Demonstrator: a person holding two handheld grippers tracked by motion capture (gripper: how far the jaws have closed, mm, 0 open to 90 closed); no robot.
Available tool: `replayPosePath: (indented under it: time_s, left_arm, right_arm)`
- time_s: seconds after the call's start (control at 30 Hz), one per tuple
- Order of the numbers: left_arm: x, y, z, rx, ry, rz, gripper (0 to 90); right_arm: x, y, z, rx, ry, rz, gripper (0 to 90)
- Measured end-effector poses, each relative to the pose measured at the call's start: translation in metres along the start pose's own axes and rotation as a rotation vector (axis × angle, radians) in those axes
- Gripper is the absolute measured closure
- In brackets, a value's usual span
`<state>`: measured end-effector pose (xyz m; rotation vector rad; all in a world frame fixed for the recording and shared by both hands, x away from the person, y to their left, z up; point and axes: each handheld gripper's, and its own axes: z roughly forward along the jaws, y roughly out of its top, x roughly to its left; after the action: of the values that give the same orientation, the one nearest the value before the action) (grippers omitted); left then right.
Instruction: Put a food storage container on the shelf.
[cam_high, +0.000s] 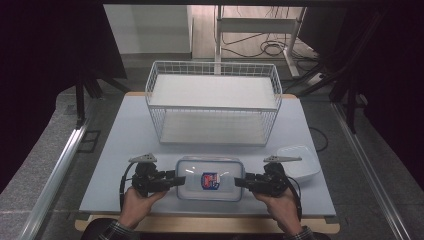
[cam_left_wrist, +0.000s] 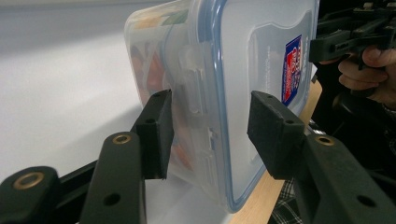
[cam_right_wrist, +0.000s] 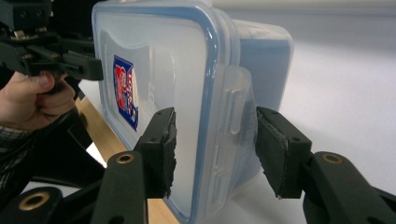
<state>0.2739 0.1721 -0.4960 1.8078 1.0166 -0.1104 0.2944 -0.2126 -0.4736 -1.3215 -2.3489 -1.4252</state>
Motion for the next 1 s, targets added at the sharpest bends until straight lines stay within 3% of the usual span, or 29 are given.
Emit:
replayPosePath:
  time_s: [0.4, 0.77, 1.0]
  left_arm:
    - [-0.01, 0.024, -0.014, -0.042, 0.025, 0.043, 51.4]
    - [-0.023, 0.066, -0.036, -0.09, 0.064, 0.108, 51.4]
    - [-0.022, 0.081, -0.041, -0.114, 0.059, 0.107, 51.6]
  right_arm:
    - [0.009, 0.024, -0.011, -0.069, 0.005, -0.054, 49.8]
    - [0.019, 0.062, -0.023, -0.127, 0.022, -0.1, 49.7]
    - [0.022, 0.081, -0.027, -0.147, 0.02, -0.117, 49.7]
